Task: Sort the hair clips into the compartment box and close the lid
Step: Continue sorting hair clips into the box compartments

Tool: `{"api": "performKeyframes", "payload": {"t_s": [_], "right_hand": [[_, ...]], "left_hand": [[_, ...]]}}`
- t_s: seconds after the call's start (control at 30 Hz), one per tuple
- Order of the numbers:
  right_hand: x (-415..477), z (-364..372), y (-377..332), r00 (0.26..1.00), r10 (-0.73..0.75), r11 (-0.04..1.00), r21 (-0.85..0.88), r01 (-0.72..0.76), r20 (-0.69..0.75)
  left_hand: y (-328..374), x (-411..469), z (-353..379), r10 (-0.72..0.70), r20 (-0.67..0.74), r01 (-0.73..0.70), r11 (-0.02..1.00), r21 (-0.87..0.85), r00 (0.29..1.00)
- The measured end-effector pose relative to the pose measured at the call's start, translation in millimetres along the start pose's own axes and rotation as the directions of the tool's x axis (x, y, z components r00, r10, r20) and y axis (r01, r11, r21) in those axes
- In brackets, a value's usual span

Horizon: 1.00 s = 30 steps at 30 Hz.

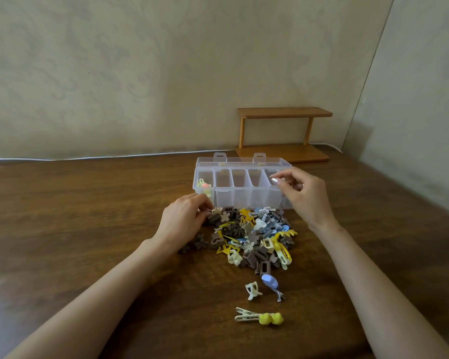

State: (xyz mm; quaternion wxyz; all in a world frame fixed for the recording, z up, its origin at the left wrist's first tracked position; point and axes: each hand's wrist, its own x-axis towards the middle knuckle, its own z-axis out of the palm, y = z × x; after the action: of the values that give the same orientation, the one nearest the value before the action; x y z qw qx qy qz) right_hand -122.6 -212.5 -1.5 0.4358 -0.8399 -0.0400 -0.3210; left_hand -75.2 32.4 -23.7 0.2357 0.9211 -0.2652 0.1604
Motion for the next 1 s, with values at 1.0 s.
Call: {"api": "performKeyframes", "payload": {"t_s": [1.0], "right_hand": [[-19, 40, -17, 0.913, -0.11, 0.993, 0.008, 0.117, 0.393]], "left_hand": [[25, 3, -22, -0.025, 0.172, 0.137, 0.718, -0.682, 0.985]]}}
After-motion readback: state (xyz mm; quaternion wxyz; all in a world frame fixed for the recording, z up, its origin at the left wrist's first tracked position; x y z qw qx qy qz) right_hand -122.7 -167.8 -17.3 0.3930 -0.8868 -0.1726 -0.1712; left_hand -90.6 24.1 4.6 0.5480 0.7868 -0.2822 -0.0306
